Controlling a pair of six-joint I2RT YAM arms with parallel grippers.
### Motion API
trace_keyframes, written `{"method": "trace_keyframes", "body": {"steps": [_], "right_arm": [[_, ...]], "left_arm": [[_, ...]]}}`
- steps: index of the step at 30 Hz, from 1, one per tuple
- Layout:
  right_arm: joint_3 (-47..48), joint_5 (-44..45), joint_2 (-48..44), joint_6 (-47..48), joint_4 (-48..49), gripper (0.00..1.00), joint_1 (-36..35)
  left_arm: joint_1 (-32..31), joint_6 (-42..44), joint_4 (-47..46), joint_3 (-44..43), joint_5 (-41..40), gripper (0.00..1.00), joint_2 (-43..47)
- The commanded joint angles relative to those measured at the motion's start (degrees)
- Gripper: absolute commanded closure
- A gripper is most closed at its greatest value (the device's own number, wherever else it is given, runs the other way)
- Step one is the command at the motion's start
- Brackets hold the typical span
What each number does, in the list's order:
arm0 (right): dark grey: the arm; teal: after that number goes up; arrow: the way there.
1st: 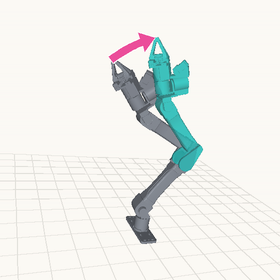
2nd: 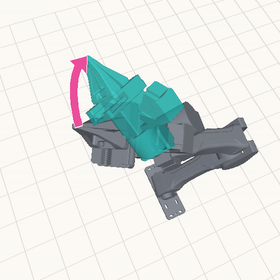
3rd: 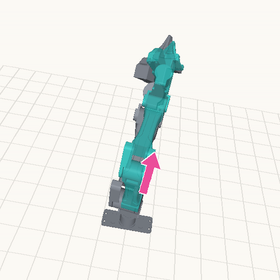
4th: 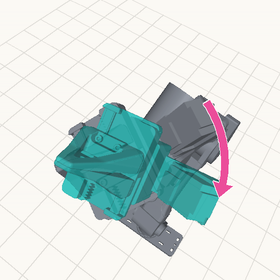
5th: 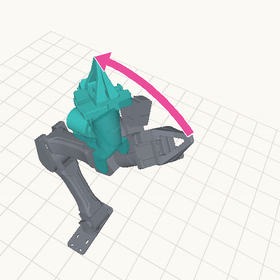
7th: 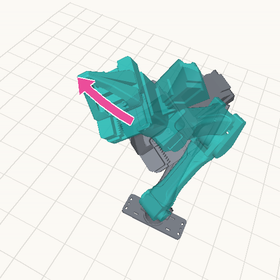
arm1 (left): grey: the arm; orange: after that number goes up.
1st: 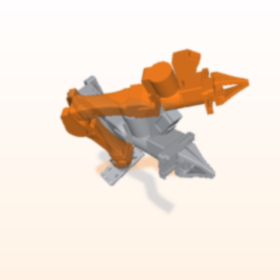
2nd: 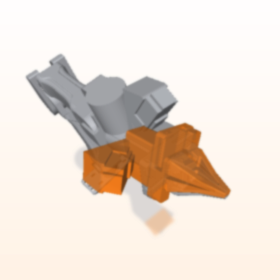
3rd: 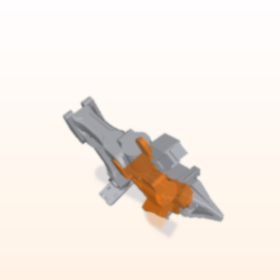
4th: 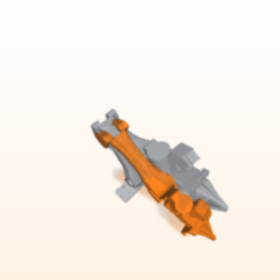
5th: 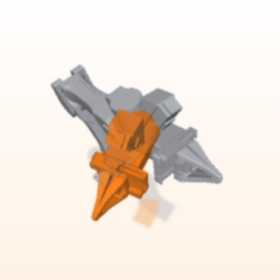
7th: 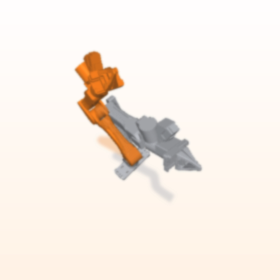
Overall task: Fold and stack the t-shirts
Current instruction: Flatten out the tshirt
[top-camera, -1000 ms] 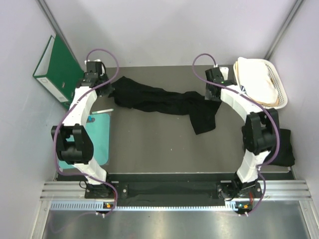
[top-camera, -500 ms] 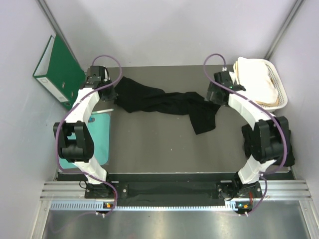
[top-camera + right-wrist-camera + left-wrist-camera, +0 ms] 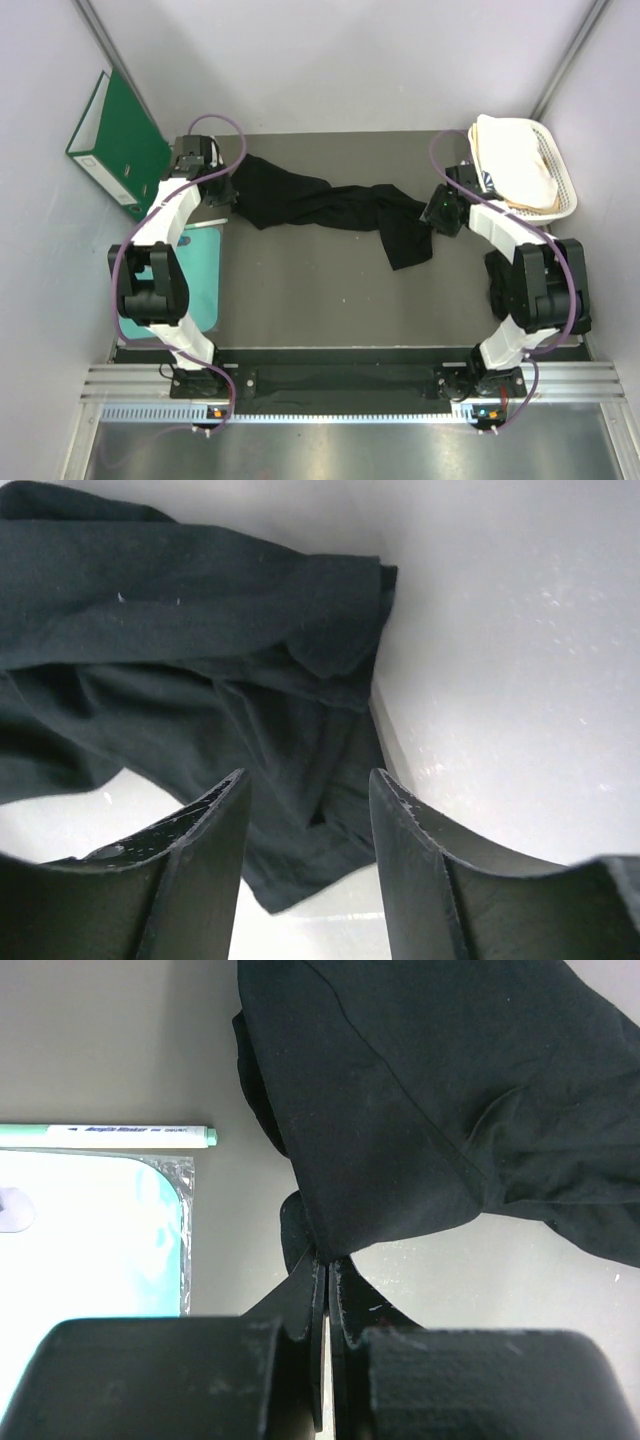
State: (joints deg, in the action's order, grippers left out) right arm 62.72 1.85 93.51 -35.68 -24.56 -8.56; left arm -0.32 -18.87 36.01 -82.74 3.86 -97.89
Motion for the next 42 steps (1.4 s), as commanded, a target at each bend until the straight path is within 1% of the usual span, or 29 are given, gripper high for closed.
{"method": "trace_keyframes", "body": {"steps": [1, 9, 14, 17, 25, 29, 31, 32, 33, 34, 35, 36, 37, 39, 41, 42], "right_arm": [[1.3, -1.1, 3.6, -0.7, 4.3, 0.50, -0.2], [5.1, -1.1, 10.4, -2.7, 7.4, 0.53, 0.2], [9.2, -0.7, 11.6, -2.9, 7.3, 0.54, 0.4], [11.8, 1.0, 12.0, -2.1, 6.3, 0.54, 0.4], [20.2, 4.3, 16.8, 1.7, 2.4, 0.54, 0.6], [23.1, 6.8, 17.7, 1.7, -2.1, 0.53, 0.6], [24.6, 8.0, 17.8, 1.9, -4.7, 0.50, 0.6], [25.2, 10.0, 17.8, 1.9, -6.2, 0.46, 0.6], [25.7, 10.8, 17.4, 1.9, -8.9, 0.37, 0.6], [26.2, 11.9, 17.0, 2.0, -9.6, 0.28, 0.6], [26.1, 12.0, 16.2, 2.2, -10.1, 0.11, 0.6], [25.7, 12.0, 14.5, 2.3, -9.8, 0.04, 0.6], [24.7, 11.0, 13.5, 2.1, -9.4, 0.00, 0.6], [22.8, 9.2, 10.2, -0.2, -7.6, 0.00, 0.7], [18.3, 3.7, 7.8, -3.5, -3.2, 0.00, 1.7], [13.7, 0.7, 5.5, -8.0, -0.3, 0.00, 2.2]], "left_arm": [[0.0, 0.8, -2.0, 0.7, 0.8, 1.00, 0.2], [-0.1, 1.0, -2.1, 0.7, 0.8, 1.00, 0.0], [0.0, 1.3, -1.7, 0.7, 0.4, 1.00, 0.2], [0.0, 1.2, -1.6, 0.9, 0.6, 1.00, 0.1], [-0.1, 1.3, -1.6, 0.3, 0.8, 1.00, -0.6], [0.0, 1.2, -1.6, 0.0, 0.9, 1.00, -0.8], [-0.1, 1.2, -1.4, -0.1, 1.0, 1.00, -0.7], [-0.1, 1.2, -1.2, -0.1, 1.1, 1.00, -0.7], [-0.1, 1.3, -1.1, -0.2, 1.1, 1.00, -0.7], [0.0, 1.3, -0.9, -0.4, 1.2, 1.00, -0.7], [0.0, 1.3, -0.9, -0.5, 1.2, 1.00, -0.8], [0.0, 1.3, -0.8, -0.7, 1.2, 1.00, -0.9], [0.0, 1.3, -0.7, -0.7, 1.2, 1.00, -0.8], [0.0, 1.2, -0.8, -0.7, 1.5, 1.00, -1.2], [-0.1, 1.1, -0.8, -0.6, 1.9, 1.00, -1.4], [-0.1, 1.1, -0.8, -0.7, 2.2, 1.00, -1.8]]}}
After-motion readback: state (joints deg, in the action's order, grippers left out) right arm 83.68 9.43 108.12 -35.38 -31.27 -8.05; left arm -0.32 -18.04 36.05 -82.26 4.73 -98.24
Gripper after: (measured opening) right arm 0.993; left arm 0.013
